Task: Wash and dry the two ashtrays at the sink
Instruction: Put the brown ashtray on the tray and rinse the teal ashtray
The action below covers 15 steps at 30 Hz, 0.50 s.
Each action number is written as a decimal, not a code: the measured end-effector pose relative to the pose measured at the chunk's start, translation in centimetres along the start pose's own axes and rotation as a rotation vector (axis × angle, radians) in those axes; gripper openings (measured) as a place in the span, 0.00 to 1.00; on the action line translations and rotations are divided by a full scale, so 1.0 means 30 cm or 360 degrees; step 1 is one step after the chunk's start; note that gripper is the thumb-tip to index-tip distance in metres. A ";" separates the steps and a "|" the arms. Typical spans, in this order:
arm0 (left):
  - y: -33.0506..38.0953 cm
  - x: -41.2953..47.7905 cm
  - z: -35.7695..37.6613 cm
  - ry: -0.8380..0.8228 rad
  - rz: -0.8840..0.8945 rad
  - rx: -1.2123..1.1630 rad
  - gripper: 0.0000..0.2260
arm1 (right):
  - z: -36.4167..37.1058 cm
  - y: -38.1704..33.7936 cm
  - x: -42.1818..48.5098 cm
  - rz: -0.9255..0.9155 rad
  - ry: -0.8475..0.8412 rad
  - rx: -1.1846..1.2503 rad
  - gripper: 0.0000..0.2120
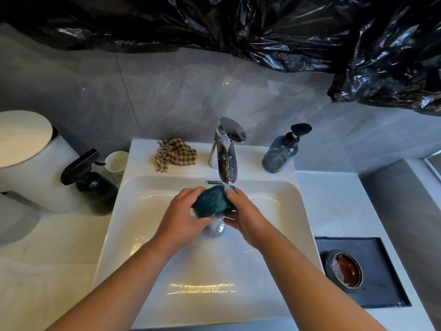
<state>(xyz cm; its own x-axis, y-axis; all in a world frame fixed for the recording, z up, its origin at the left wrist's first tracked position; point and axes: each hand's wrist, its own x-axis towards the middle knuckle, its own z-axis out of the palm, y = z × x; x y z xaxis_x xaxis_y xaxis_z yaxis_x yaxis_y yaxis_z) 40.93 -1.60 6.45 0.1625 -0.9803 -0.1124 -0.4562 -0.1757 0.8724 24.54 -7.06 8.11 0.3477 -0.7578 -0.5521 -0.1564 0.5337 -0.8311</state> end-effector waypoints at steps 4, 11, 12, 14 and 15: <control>0.014 -0.003 -0.005 0.0010 0.0072 0.0088 0.30 | -0.002 0.012 0.006 -0.0051 -0.0034 -0.0039 0.32; 0.023 0.010 -0.023 0.0017 -0.0058 -0.0110 0.29 | -0.012 -0.014 0.008 0.0010 -0.0002 0.0073 0.19; 0.026 0.012 -0.025 0.0008 -0.0067 -0.0116 0.29 | -0.013 -0.016 0.008 0.0019 0.0015 0.0105 0.19; 0.037 0.014 -0.029 -0.0010 -0.0048 -0.0065 0.29 | -0.012 -0.019 0.009 0.0072 0.0076 0.0196 0.19; 0.044 0.013 -0.029 -0.0014 -0.0011 0.0002 0.30 | -0.011 -0.020 0.009 0.0109 0.0096 0.0262 0.20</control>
<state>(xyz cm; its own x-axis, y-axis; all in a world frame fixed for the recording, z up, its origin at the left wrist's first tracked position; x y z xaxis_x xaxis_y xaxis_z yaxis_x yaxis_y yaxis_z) 41.17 -2.15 7.96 0.1577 -0.9798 -0.1227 -0.4563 -0.1825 0.8709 24.41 -7.70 8.43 0.2847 -0.7360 -0.6142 -0.0225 0.6355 -0.7718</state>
